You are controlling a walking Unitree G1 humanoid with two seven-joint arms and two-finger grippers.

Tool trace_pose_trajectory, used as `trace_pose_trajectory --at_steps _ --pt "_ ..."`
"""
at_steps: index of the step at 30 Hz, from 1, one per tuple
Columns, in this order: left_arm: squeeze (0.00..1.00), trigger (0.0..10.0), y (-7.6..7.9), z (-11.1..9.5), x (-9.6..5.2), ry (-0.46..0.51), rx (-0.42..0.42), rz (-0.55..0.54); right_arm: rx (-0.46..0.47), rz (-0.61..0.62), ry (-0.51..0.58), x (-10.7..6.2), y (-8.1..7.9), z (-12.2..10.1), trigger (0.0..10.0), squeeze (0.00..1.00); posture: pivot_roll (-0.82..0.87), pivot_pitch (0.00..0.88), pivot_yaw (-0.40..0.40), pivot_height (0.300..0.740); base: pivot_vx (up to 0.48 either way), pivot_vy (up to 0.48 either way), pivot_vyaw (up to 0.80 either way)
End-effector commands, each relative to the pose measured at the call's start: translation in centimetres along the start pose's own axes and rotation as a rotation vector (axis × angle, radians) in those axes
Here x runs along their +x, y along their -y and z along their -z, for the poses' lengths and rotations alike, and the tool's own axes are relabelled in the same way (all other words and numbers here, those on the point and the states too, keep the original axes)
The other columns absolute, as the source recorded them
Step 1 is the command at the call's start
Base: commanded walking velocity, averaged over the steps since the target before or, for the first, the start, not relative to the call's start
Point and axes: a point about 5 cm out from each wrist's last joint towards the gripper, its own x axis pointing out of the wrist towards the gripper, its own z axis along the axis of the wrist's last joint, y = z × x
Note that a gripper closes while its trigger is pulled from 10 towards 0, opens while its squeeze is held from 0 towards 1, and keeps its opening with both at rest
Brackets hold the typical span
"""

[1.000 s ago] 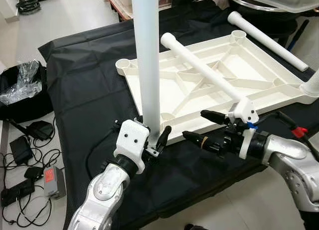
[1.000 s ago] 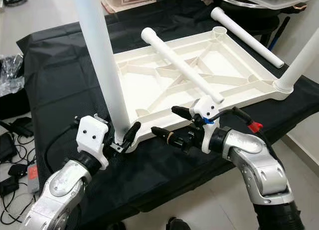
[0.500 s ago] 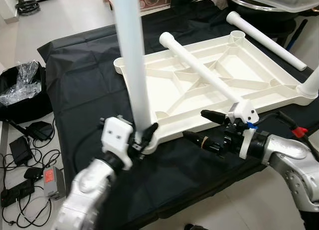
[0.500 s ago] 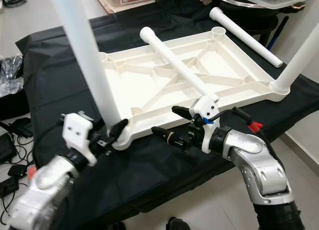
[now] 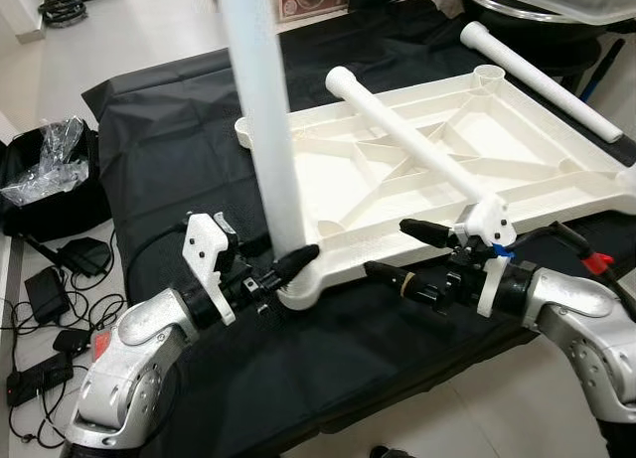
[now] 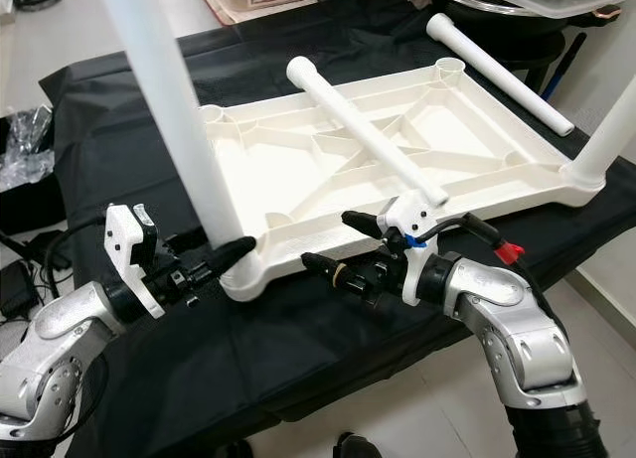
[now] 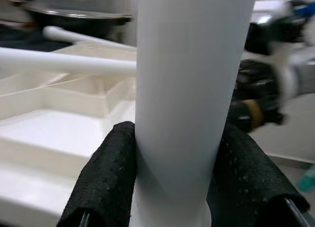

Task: Building children table

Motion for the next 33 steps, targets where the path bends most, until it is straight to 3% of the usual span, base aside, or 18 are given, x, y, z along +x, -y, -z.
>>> trace_pose_trajectory --at_steps 1,7,13,14,16,17,18,20,22,25,26,29,33 --pt "0.0 1.3 1.4 0.2 0.3 0.049 -0.112 0.158 -0.002 -0.025 -0.007 0.0 -0.5 0.0 10.0 0.0 -0.07 0.185 0.019 0.74 0.0 0.0 0.0" --pt "0.0 1.7 2.0 1.2 0.6 0.024 -0.132 0.266 -0.003 -0.031 -0.009 0.0 -0.6 0.0 10.0 0.0 -0.08 0.191 0.017 0.74 0.0 0.0 0.0" --pt "0.0 1.8 2.3 1.8 1.1 0.039 -0.132 0.295 -0.002 -0.036 -0.014 -0.1 -0.6 0.0 10.0 0.0 -0.08 0.194 0.016 0.74 0.0 0.0 0.0" --pt "0.0 2.7 2.3 1.9 1.1 0.038 -0.132 0.3 -0.001 -0.037 -0.014 -0.1 -0.6 0.1 10.0 0.0 -0.08 0.194 0.018 0.74 0.0 0.0 0.0" --pt "0.0 3.2 2.3 2.0 1.1 0.037 -0.132 0.304 -0.001 -0.037 -0.014 -0.1 -0.6 0.1 10.0 0.0 -0.08 0.194 0.018 0.74 0.0 0.0 0.0" --pt "0.0 4.2 2.4 2.0 1.1 0.035 -0.135 0.313 -0.001 -0.038 -0.014 -0.1 -0.6 0.1 10.0 0.0 -0.08 0.193 0.018 0.74 0.0 0.0 0.0" --pt "0.0 10.0 2.2 2.1 1.2 0.025 -0.132 0.302 -0.001 -0.039 -0.014 -0.2 -0.6 0.1 10.0 0.0 -0.08 0.193 0.019 0.74 0.0 0.0 0.0" --pt "0.0 10.0 2.0 2.1 1.2 0.018 -0.131 0.293 -0.001 -0.039 -0.014 -0.2 -0.6 0.1 10.0 0.0 -0.08 0.193 0.019 0.74 0.0 0.0 0.0" --pt "0.0 10.0 0.8 2.8 1.7 -0.051 -0.069 0.191 -0.003 -0.041 -0.015 -0.1 -0.7 0.1 10.0 0.0 -0.07 0.193 0.02 0.74 0.0 0.0 0.0" --pt "0.0 10.0 -0.3 3.2 2.0 -0.091 -0.038 0.103 -0.004 -0.041 -0.014 0.0 -0.7 0.1 10.0 0.0 -0.07 0.195 0.022 0.74 0.0 0.0 0.0" --pt "0.95 10.0 -0.9 3.3 2.1 -0.11 -0.004 0.066 -0.004 -0.041 -0.015 0.0 -0.7 0.1 10.0 0.0 -0.07 0.196 0.023 0.74 0.0 0.0 0.0" --pt "1.0 10.0 -1.6 3.1 2.4 -0.109 0.043 0.015 -0.006 -0.04 -0.016 -0.1 -0.8 0.1 10.0 0.0 -0.07 0.198 0.024 0.74 0.0 0.0 0.0" --pt "1.0 10.0 -1.7 3.1 2.4 -0.096 0.036 0.009 -0.004 -0.04 -0.016 -0.1 -0.8 0.2 10.0 0.0 -0.07 0.199 0.025 0.74 0.0 0.0 0.0"
